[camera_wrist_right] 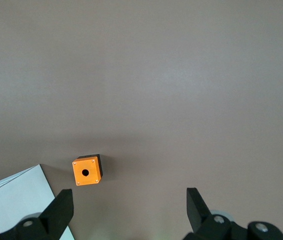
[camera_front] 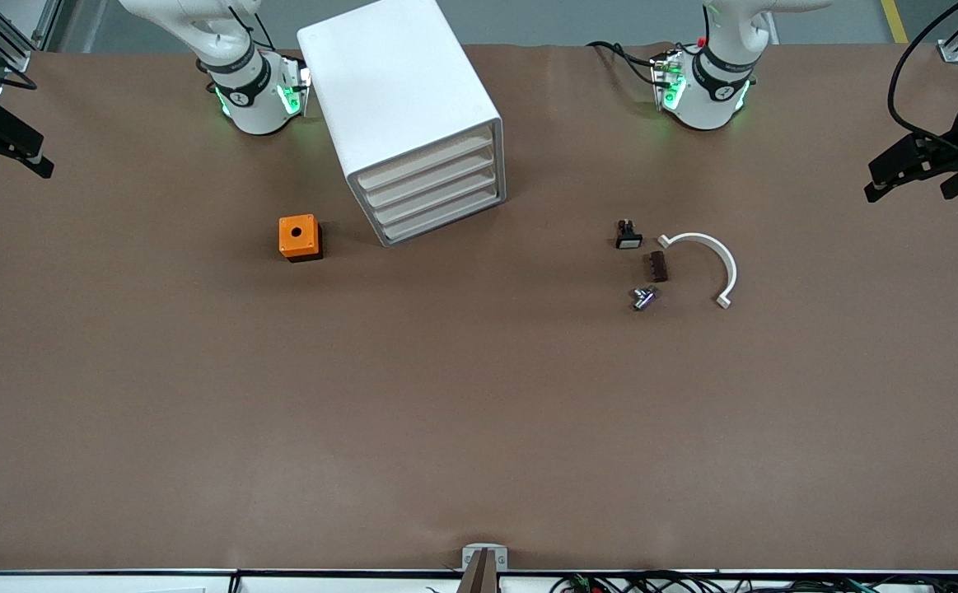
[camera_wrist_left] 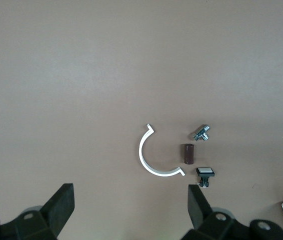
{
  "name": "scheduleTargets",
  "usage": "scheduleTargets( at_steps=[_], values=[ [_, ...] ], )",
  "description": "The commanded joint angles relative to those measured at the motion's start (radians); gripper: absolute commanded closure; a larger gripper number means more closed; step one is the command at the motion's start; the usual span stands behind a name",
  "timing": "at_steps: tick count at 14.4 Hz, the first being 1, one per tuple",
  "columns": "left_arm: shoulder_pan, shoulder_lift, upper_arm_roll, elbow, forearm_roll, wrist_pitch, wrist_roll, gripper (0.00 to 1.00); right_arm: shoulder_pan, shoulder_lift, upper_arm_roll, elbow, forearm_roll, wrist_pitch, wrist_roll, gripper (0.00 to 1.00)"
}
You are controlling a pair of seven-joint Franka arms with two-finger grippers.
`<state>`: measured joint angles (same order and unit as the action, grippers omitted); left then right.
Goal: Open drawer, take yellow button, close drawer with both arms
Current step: 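Move the left gripper out from rest toward the white cabinet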
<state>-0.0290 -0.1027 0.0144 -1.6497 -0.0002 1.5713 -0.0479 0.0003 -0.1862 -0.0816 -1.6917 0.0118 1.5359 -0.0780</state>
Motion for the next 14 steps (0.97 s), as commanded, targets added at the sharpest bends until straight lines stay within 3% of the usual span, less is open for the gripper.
scheduleTargets(
  at_steps=[1,14],
  values=[
    [0.001,0.011,-0.004,0.027,-0.001,-0.019,0.011,0.0,0.004,-0.007,-0.001,0.006,-0.001,-0.005,-0.005,0.0],
    [0.009,0.06,0.004,0.037,-0.001,-0.039,0.0,0.0,0.012,-0.007,-0.001,0.006,0.0,0.009,0.003,0.0]
  ],
)
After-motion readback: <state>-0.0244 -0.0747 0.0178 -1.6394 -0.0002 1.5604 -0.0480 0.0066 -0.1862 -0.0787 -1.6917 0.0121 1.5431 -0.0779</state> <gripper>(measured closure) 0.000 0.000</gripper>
